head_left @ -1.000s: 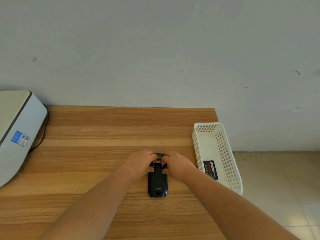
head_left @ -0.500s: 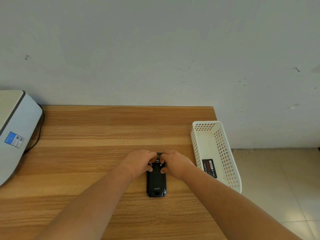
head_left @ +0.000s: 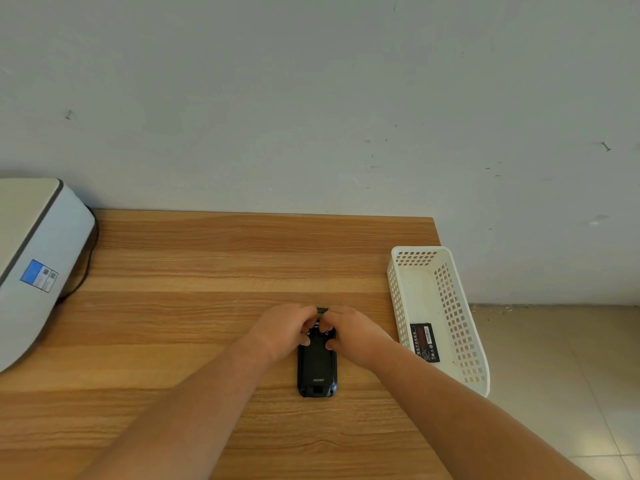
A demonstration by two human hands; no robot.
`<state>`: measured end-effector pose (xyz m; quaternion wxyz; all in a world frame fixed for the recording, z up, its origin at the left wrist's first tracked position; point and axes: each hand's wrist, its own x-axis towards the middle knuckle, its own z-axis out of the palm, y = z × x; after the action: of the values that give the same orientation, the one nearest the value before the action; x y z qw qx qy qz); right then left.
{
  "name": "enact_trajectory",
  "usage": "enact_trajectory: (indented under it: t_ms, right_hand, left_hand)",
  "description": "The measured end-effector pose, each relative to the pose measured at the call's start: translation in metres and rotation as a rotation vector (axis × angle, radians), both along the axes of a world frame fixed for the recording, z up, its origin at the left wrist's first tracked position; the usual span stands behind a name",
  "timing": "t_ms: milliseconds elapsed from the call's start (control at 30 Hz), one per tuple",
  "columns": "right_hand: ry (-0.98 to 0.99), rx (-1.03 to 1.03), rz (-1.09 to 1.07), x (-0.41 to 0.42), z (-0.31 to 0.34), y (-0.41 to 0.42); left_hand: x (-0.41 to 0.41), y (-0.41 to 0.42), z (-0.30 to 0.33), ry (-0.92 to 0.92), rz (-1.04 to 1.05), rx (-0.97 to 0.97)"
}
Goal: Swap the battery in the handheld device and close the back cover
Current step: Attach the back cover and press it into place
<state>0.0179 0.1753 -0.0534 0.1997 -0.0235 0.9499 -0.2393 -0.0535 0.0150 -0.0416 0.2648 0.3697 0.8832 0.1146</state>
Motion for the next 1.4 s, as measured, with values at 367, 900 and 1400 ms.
enact_trajectory:
  t_ms: [367, 900, 1400]
  right_hand:
    - [-0.078, 0.066, 0.068, -0.009, 0.003, 0.001]
    - [-0.096, 0.08, 0.028, -0.009, 0.004, 0.0]
    - [-0.086, 0.028, -0.136, 0.002, -0.003, 0.002]
  left_hand:
    - [-0.003, 0.005, 0.007, -0.049, -0.001, -0.012]
    - [-0.009, 0.016, 0.004, -0.136, 0.119, -0.075]
    - [0.018, -0.011, -0.007, -0.154, 0.4, 0.126]
